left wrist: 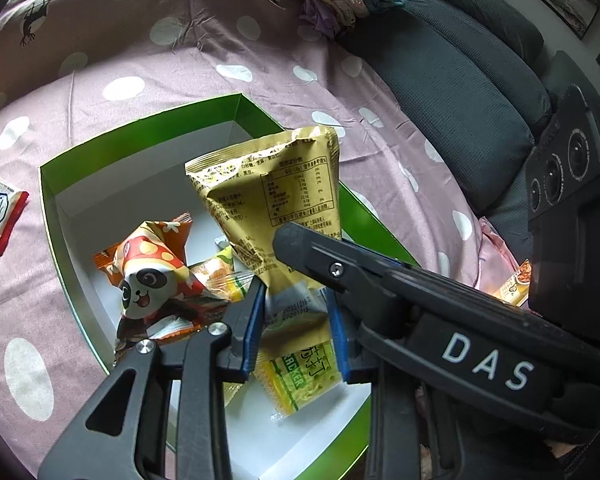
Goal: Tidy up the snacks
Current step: 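Lift and carry the gold sachet with the right gripper over the box, then open the right gripper to drop the gold sachet into the box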
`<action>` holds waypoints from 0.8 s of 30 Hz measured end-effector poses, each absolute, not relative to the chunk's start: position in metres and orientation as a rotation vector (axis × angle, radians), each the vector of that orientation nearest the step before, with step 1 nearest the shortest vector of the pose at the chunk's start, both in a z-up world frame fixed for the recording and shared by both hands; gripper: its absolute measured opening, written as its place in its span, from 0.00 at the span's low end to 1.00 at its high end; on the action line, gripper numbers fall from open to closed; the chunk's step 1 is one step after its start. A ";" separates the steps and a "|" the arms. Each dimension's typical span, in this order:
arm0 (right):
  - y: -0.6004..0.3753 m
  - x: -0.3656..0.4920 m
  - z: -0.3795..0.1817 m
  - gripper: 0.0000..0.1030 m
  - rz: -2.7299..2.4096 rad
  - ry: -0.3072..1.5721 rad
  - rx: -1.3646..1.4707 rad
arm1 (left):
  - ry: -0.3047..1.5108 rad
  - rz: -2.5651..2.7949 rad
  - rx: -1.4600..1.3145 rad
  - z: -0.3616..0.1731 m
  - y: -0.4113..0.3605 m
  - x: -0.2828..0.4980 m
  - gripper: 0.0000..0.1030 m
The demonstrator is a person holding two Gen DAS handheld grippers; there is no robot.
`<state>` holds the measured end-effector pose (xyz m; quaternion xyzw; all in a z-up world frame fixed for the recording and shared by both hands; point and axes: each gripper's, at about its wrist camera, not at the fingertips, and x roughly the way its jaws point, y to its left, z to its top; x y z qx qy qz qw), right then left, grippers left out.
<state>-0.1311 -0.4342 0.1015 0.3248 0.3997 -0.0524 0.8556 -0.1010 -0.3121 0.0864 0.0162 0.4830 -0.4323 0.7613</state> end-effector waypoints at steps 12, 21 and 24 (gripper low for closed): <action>-0.441 -0.126 0.088 0.26 -0.157 0.888 0.690 | 1.126 -0.942 0.024 0.069 -0.324 -0.091 0.27; -0.443 -0.122 0.081 0.26 -0.194 0.921 0.685 | 1.132 -0.928 0.021 0.063 -0.326 -0.090 0.28; -0.443 -0.122 0.081 0.26 -0.206 0.926 0.679 | 1.125 -0.916 0.017 0.062 -0.323 -0.092 0.31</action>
